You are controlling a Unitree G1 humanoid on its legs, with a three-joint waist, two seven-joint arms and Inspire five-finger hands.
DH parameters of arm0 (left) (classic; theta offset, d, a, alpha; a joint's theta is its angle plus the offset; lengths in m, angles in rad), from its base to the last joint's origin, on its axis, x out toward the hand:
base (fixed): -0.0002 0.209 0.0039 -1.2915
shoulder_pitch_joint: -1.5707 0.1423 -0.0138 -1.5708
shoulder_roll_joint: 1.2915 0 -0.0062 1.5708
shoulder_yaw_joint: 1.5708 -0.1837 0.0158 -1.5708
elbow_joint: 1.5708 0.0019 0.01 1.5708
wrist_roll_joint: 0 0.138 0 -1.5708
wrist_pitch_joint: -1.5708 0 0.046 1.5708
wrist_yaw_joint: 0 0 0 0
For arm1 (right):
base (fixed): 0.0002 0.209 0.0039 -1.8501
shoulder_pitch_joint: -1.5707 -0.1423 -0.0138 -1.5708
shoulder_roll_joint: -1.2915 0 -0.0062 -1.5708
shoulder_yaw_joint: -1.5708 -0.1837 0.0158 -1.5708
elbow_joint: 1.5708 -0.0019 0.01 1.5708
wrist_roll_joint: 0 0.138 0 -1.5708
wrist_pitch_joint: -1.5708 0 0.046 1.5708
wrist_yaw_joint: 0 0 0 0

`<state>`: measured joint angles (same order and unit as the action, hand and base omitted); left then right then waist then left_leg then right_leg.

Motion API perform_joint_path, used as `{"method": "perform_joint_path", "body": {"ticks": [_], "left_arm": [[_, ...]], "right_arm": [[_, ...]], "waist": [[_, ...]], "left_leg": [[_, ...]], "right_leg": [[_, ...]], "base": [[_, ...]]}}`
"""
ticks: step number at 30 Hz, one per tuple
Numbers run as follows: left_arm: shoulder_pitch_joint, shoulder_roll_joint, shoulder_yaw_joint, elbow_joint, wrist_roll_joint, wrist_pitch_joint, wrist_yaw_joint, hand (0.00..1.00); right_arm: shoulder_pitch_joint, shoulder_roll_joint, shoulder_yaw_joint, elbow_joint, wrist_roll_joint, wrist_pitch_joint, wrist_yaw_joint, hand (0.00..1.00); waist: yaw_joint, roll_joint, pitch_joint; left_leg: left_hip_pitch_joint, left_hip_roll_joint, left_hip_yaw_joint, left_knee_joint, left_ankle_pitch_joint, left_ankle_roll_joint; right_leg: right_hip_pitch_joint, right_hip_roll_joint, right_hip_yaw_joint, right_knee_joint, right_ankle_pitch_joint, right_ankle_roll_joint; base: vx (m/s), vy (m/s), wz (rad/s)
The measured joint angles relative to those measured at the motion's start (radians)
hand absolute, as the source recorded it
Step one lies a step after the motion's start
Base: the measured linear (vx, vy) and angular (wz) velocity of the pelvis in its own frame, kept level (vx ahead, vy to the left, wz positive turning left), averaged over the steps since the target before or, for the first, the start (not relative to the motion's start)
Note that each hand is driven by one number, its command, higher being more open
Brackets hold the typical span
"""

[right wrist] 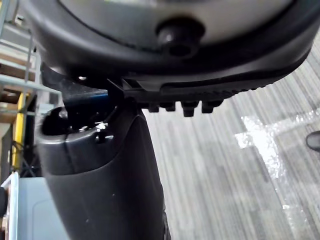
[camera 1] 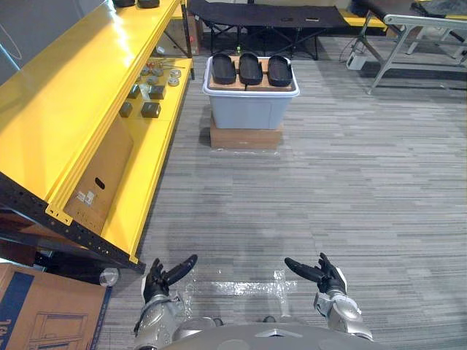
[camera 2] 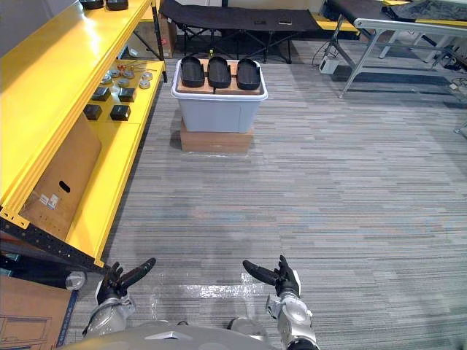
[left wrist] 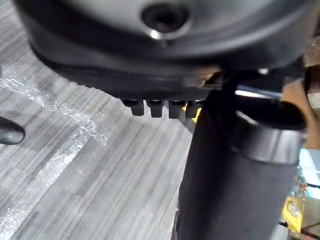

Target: Walk over and take three plastic housings, then place them on the shelf

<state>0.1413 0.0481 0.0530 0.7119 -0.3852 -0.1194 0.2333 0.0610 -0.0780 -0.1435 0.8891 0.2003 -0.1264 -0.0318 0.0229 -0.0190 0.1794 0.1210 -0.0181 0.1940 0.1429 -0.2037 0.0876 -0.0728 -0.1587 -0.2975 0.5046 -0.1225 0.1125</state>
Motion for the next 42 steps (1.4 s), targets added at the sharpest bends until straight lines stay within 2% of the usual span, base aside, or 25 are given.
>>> {"method": "perform_joint_path", "body": {"ticks": [1,3,7,8,10,11,12,13,14,15,16,18,19,20,23,25,28,31,33,34,35,36,38,40,42], "left_arm": [[-0.006,0.014,-0.005,-0.03,0.01,0.002,0.002,1.0],[-0.017,0.023,-0.005,-0.036,0.011,0.017,0.008,1.0],[-0.033,0.047,-0.004,-0.04,0.004,0.037,-0.018,1.0],[-0.036,0.048,-0.004,-0.049,0.004,0.037,-0.025,1.0],[-0.032,0.051,-0.005,-0.052,0.003,0.039,-0.044,1.0],[-0.023,0.054,-0.005,-0.052,0.004,0.048,-0.057,1.0],[-0.012,0.054,-0.005,-0.052,0.004,0.065,-0.06,1.0],[-0.006,0.051,-0.005,-0.051,0.001,0.077,-0.057,1.0],[0.018,0.035,-0.006,-0.046,-0.013,0.086,-0.052,1.0],[0.037,0.045,0.003,-0.035,-0.049,0.081,-0.051,1.0],[0.034,0.042,0.004,-0.025,-0.064,0.081,-0.051,1.0],[0.042,0.006,0.009,0.001,-0.085,0.088,-0.051,1.0],[0.057,-0.01,0.026,0.007,-0.08,0.105,-0.061,1.0],[0.059,-0.017,0.034,0.01,-0.076,0.118,-0.064,1.0],[0.065,-0.031,0.081,0.012,-0.067,0.146,-0.089,1.0],[0.063,-0.045,0.128,0.021,-0.039,0.147,-0.114,1.0],[0.061,-0.047,0.155,0.049,-0.024,0.146,-0.143,1.0],[0.067,-0.034,0.161,0.102,-0.005,0.147,-0.159,1.0],[0.064,-0.008,0.169,0.102,0.002,0.148,-0.178,1.0],[0.064,0.003,0.167,0.102,0.009,0.147,-0.177,1.0],[0.05,0.016,0.169,0.105,0.017,0.145,-0.174,1.0],[0.038,0.027,0.157,0.102,0.014,0.143,-0.166,1.0],[0.021,0.03,0.129,0.088,0.005,0.142,-0.152,1.0],[0.015,0.027,0.084,0.034,-0.011,0.132,-0.146,1.0],[-0.034,0.026,0.058,0.022,-0.016,0.115,-0.145,1.0]], "right_arm": [[0.004,0.005,0.02,0.001,0.042,0.002,0.003,1.0],[0.025,0.007,0.033,0.001,0.073,0.004,0.01,1.0],[0.061,0.006,0.027,-0.012,0.089,0.004,0.034,1.0],[0.064,0.006,0.022,-0.012,0.085,0.004,0.047,1.0],[0.066,0.006,0.016,-0.012,0.081,0.004,0.064,1.0],[0.076,0.006,0.016,-0.012,0.081,0.004,0.072,1.0],[0.085,0.001,0.015,-0.012,0.081,0.006,0.08,1.0],[0.085,-0.007,0.014,-0.012,0.082,0.008,0.087,1.0],[0.086,-0.029,0.017,-0.014,0.081,0.009,0.096,1.0],[0.079,-0.038,0.015,-0.018,0.081,0.01,0.098,1.0],[0.079,-0.046,0.014,-0.014,0.08,0.01,0.094,1.0],[0.054,-0.087,0.008,-0.007,0.08,0.01,0.095,1.0],[0.046,-0.087,-0.019,0.007,0.081,0.01,0.096,1.0],[0.039,-0.085,-0.036,0.012,0.082,0.009,0.097,1.0],[0.001,-0.083,-0.043,0.011,0.09,0.009,0.102,1.0],[-0.044,-0.084,-0.043,0.01,0.089,0.009,0.087,1.0],[-0.048,-0.09,-0.034,0.015,0.091,0.008,0.069,1.0],[-0.025,-0.089,0.003,0.036,0.094,0.018,0.072,1.0],[-0.015,-0.071,0.018,0.064,0.101,0.032,0.084,1.0],[-0.006,-0.064,0.018,0.075,0.101,0.032,0.094,1.0],[-0.03,-0.048,0.019,0.106,0.1,0.033,0.109,1.0],[-0.042,-0.037,0.03,0.128,0.098,0.034,0.112,1.0],[-0.033,-0.029,0.043,0.155,0.097,0.042,0.113,1.0],[-0.036,-0.032,0.056,0.156,0.101,0.039,0.106,1.0],[-0.052,-0.031,0.058,0.154,0.101,0.033,0.101,1.0]], "waist": [[-0.001,-0.023,0.03],[-0.007,-0.022,0.052],[-0.04,-0.026,0.057],[-0.038,-0.028,0.058],[-0.031,-0.035,0.064],[-0.025,-0.036,0.063],[-0.027,-0.02,0.053],[-0.027,-0.001,0.042],[-0.03,0.046,0.009],[-0.025,0.035,-0.009],[-0.024,0.049,-0.002],[-0.014,0.094,0.022],[-0.004,0.103,0.028],[0.003,0.087,0.041],[0.027,0.064,0.056],[0.036,0.066,0.067],[0.054,0.095,0.071],[0.055,0.099,0.062],[0.06,0.029,0.04],[0.061,0.018,0.03],[0.06,-0.022,0.034],[0.051,-0.028,0.039],[0.05,-0.02,0.047],[0.037,0.003,0.05],[0.029,0.019,0.044]], "left_leg": [[-0.008,-0.005,0.002,0.056,-0.032,0.019],[-0.012,0.011,0.0,0.106,-0.059,0.016],[-0.005,0.028,-0.039,0.116,-0.069,-0.004],[0.006,0.029,-0.041,0.112,-0.075,-0.014],[0.042,0.023,-0.036,0.112,-0.097,-0.052],[0.083,0.025,-0.038,0.11,-0.124,-0.094],[0.116,0.048,-0.04,0.106,-0.17,-0.102],[0.127,0.068,-0.038,0.11,-0.192,-0.109],[0.134,0.123,-0.029,0.124,-0.22,-0.154],[0.067,0.143,-0.022,0.319,-0.225,-0.177],[0.006,0.173,-0.014,0.461,-0.204,-0.207],[-0.197,0.303,-0.015,0.875,-0.09,-0.204],[-0.253,0.308,-0.011,0.905,-0.104,-0.204],[-0.27,0.304,-0.003,0.878,-0.105,-0.202],[-0.311,0.209,-0.001,0.49,-0.095,-0.205],[-0.332,0.133,-0.077,0.159,0.007,-0.206],[-0.339,0.118,-0.117,-0.033,0.116,-0.224],[-0.34,0.117,-0.1,0.012,0.197,-0.174],[-0.367,0.056,-0.066,0.143,0.206,-0.089],[-0.362,0.04,-0.049,0.158,0.193,-0.069],[-0.35,0.009,-0.02,0.189,0.142,-0.035],[-0.321,0.001,-0.011,0.207,0.109,-0.01],[-0.251,0.005,-0.006,0.226,0.076,0.005],[-0.159,0.022,-0.018,0.189,0.048,0.006],[-0.13,0.053,-0.05,0.144,0.043,-0.007]], "right_leg": [[-0.131,-0.057,0.001,0.245,0.024,-0.041],[-0.185,-0.045,0.014,0.268,-0.01,-0.047],[-0.149,0.046,0.057,-0.202,0.025,-0.002],[-0.144,0.066,0.058,-0.351,0.084,0.005],[-0.145,0.067,0.059,-0.405,0.109,0.007],[-0.128,0.064,0.063,-0.401,0.113,-0.002],[-0.12,0.081,0.064,-0.37,0.142,-0.051],[-0.131,0.096,0.055,-0.332,0.147,-0.065],[-0.146,0.13,0.032,-0.249,0.125,-0.102],[-0.149,0.128,0.024,-0.199,0.122,-0.139],[-0.142,0.139,0.023,-0.196,0.127,-0.151],[-0.036,0.204,0.01,-0.283,0.119,-0.176],[0.02,0.207,0.012,-0.303,0.119,-0.192],[0.052,0.207,0.019,-0.325,0.118,-0.191],[0.161,0.194,0.056,-0.429,0.114,-0.185],[0.199,0.189,0.094,-0.459,0.094,-0.176],[0.256,0.201,0.122,-0.458,0.035,-0.156],[0.294,0.188,0.147,-0.386,-0.085,-0.132],[0.26,0.096,0.167,-0.244,-0.217,-0.082],[0.244,0.068,0.168,-0.168,-0.238,-0.057],[0.125,-0.001,0.151,0.117,-0.255,-0.002],[0.016,-0.07,0.119,0.364,-0.144,-0.004],[-0.033,-0.106,0.084,0.493,-0.159,-0.058],[-0.037,-0.082,0.044,0.327,-0.191,-0.065],[-0.059,-0.005,0.033,-0.037,-0.159,-0.026]], "base": [[-0.05,0.069,-0.08],[0.01,0.086,0.03],[0.2,0.013,0.23],[0.3,-0.078,0.11],[0.31,-0.11,0.04],[0.37,-0.191,0.09],[0.45,-0.232,0.09],[0.43,-0.216,0.05],[0.39,-0.155,0.03],[0.46,-0.234,0.02],[0.37,-0.213,0.08],[0.49,-0.285,-0.03],[0.54,-0.246,-0.14],[0.63,-0.241,-0.26],[0.46,-0.129,-0.26],[0.4,0.021,-0.41],[0.26,0.114,-0.27],[0.3,0.212,-0.16],[0.39,0.234,-0.26],[0.46,0.218,-0.46],[0.55,0.245,-0.33],[0.46,0.194,-0.26],[0.45,0.157,-0.02],[0.49,0.111,0.14],[0.32,0.01,0.3]]}}
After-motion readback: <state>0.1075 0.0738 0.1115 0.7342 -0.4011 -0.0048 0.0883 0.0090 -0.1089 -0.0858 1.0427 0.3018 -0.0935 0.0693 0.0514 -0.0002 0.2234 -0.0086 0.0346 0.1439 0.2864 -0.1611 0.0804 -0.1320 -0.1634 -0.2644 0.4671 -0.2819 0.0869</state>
